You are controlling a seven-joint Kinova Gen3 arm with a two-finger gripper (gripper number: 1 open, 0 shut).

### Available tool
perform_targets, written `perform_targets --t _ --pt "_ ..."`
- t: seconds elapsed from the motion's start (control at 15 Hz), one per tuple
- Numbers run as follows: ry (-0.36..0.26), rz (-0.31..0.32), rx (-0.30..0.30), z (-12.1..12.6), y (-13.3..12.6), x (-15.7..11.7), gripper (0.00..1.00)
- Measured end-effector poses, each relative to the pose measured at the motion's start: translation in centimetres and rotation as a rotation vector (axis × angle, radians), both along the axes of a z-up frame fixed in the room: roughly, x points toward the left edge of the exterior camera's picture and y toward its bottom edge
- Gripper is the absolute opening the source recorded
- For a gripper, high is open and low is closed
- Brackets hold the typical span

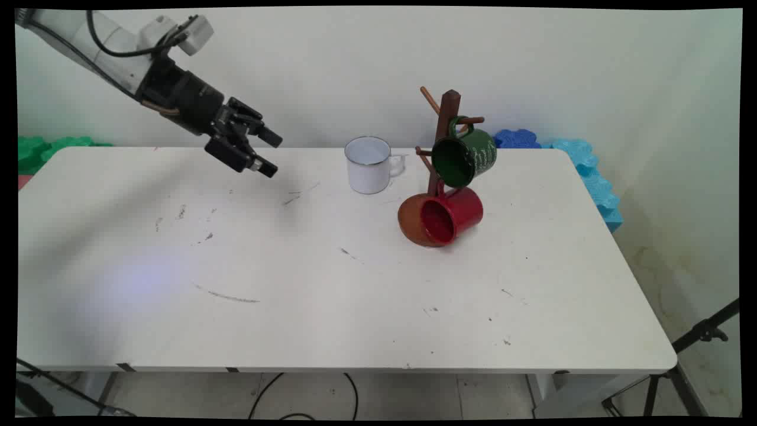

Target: Pick up the green mug from the rack

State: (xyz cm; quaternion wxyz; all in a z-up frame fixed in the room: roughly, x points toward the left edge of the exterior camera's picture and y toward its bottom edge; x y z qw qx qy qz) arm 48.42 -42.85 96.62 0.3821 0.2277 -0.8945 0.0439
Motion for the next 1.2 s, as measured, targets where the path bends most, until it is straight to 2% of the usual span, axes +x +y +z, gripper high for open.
perform_targets --t 0.27,0.53,0.73,1.07,1.2 --pt "0.024 0.019 -0.009 1.1 0.3 -3.7 1.0" --pt "0.062 0.069 0.009 2.8 0.7 -9.7 1.0" --pt "0.092 0.13 0.031 3.5 1.3 -14.7 1.0" --pt "0.134 0.238 0.053 3.1 2.3 -22.7 1.0" --pt "0.137 0.269 0.056 2.5 2.6 -24.5 1.0"
